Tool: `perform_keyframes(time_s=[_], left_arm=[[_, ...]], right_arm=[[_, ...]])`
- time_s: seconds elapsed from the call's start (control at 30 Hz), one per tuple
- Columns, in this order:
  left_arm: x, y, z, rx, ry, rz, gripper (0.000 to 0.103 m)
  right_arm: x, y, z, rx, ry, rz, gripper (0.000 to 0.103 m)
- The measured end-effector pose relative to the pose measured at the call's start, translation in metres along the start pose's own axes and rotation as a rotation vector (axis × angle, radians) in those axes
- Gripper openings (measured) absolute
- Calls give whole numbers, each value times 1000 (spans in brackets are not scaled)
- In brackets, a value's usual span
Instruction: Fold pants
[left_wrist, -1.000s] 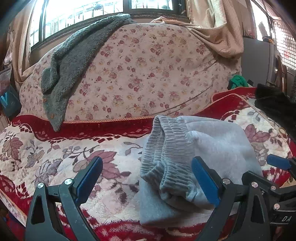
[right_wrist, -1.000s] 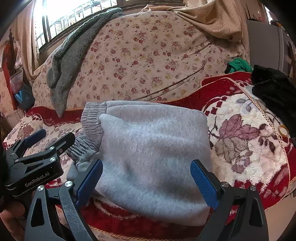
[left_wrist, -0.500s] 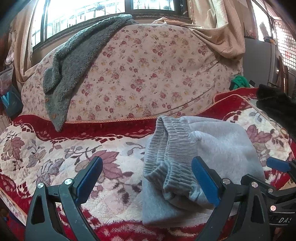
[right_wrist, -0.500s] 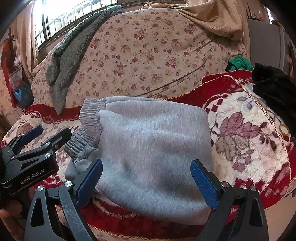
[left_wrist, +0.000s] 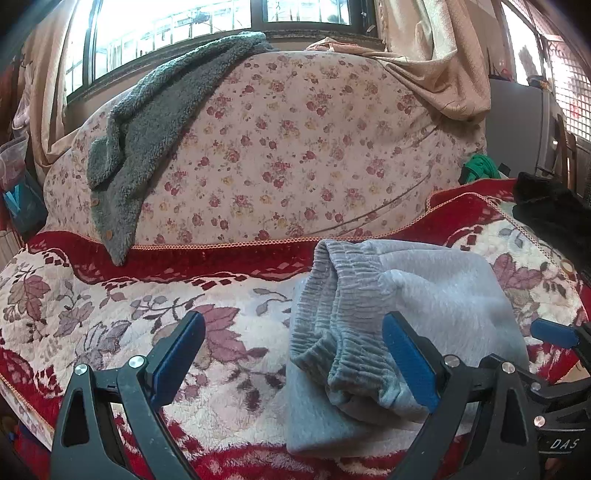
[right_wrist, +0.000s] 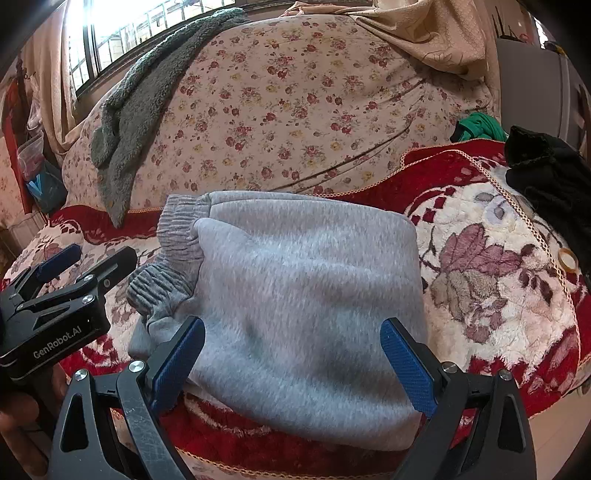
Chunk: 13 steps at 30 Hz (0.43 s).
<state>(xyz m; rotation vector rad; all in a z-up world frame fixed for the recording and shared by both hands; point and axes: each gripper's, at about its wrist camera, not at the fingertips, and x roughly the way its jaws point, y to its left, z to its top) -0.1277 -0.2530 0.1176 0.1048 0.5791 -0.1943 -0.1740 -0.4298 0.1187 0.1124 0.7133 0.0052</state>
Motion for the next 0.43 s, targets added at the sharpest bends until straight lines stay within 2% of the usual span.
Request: perform_keyframes(time_s=[0.17,0.27,0.43], left_arm=[[-4,-8,1,16,-22,-11,96],[-11,-16,1,40,-69,-20,96],[-16,-23,4,44,-68,-32,96]], right_arm=[[-1,-2,0,0,-3,-11,98],[-2,-6,-1,13,-6,-13,98],[-6,-14,-1,36,-9,-24,98]])
